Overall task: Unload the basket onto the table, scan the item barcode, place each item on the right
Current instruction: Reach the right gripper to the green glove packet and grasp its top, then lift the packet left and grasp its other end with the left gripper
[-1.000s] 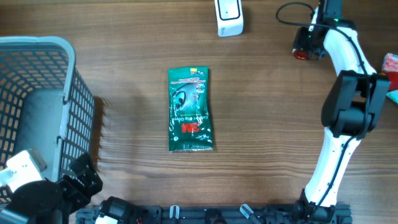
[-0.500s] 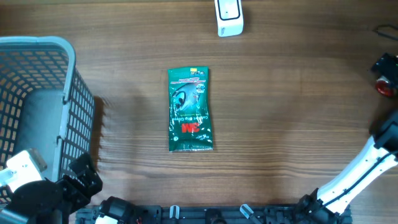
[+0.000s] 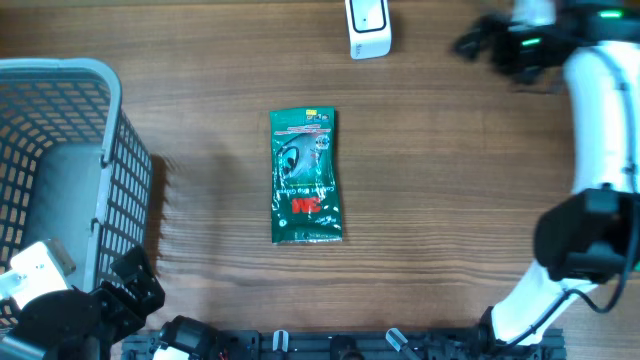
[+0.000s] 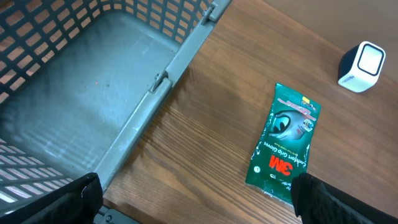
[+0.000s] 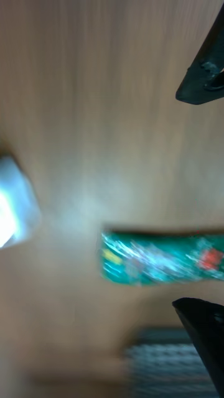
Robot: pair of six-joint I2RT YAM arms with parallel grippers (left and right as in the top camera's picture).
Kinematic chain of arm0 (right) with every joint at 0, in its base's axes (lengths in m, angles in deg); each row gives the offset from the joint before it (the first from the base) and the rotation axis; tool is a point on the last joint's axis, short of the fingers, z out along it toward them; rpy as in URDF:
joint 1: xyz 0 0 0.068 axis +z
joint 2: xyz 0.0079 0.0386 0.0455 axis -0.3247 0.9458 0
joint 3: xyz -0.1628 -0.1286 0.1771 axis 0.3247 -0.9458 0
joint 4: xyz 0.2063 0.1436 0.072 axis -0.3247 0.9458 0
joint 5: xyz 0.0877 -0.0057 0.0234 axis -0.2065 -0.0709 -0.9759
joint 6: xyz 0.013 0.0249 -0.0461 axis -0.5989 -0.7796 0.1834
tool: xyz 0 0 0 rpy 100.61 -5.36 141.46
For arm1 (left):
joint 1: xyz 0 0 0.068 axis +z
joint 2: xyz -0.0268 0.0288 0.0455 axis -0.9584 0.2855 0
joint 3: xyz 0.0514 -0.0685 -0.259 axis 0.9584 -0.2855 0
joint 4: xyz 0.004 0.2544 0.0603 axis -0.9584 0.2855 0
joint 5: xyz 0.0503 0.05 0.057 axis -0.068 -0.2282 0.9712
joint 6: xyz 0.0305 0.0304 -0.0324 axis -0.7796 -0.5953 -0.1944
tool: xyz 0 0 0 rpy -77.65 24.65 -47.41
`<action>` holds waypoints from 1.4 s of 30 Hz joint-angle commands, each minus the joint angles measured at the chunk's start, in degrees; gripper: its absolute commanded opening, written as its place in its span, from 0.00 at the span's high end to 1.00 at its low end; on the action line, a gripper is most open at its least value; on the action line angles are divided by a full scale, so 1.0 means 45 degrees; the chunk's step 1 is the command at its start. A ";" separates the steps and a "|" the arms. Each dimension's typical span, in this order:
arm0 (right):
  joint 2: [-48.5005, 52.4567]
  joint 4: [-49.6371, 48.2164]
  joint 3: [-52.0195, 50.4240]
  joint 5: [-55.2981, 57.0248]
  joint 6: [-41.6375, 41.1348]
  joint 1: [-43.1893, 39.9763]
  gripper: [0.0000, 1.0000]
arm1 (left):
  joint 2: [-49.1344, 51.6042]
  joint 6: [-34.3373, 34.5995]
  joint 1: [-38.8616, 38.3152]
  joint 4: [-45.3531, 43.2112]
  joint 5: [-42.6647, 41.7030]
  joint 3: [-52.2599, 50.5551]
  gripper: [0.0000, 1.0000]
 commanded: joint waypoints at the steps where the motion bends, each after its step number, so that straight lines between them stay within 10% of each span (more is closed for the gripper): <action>1: 0.0631 -0.0491 -0.1865 -0.0777 0.1302 0.2856 0.00 | -0.0010 0.0165 0.0053 0.0005 0.0078 0.0019 0.00; 10: 0.1953 -0.2851 -0.3735 0.5489 -0.3648 0.7427 0.00 | -0.0010 0.0165 0.0053 0.0005 0.0078 0.0019 0.00; 15: 0.3162 -0.3191 -0.3769 0.3453 -0.3220 0.7669 0.02 | -0.0010 0.0165 0.0053 0.0005 0.0078 0.0019 0.00; 25: 0.4357 -0.3007 -0.3789 0.2861 -0.4741 0.7912 0.95 | -0.0010 0.0165 0.0053 0.0005 0.0078 0.0019 0.00; 32: 0.3458 -0.1316 -0.3186 0.2905 -0.5780 0.7597 0.95 | -0.0010 0.0155 0.0053 0.0005 0.0078 0.0019 0.00; 42: -0.1831 0.5304 -0.3128 -0.1229 -1.2512 0.4915 0.96 | -0.0010 -0.1127 0.0053 -0.0573 0.0024 0.0019 0.00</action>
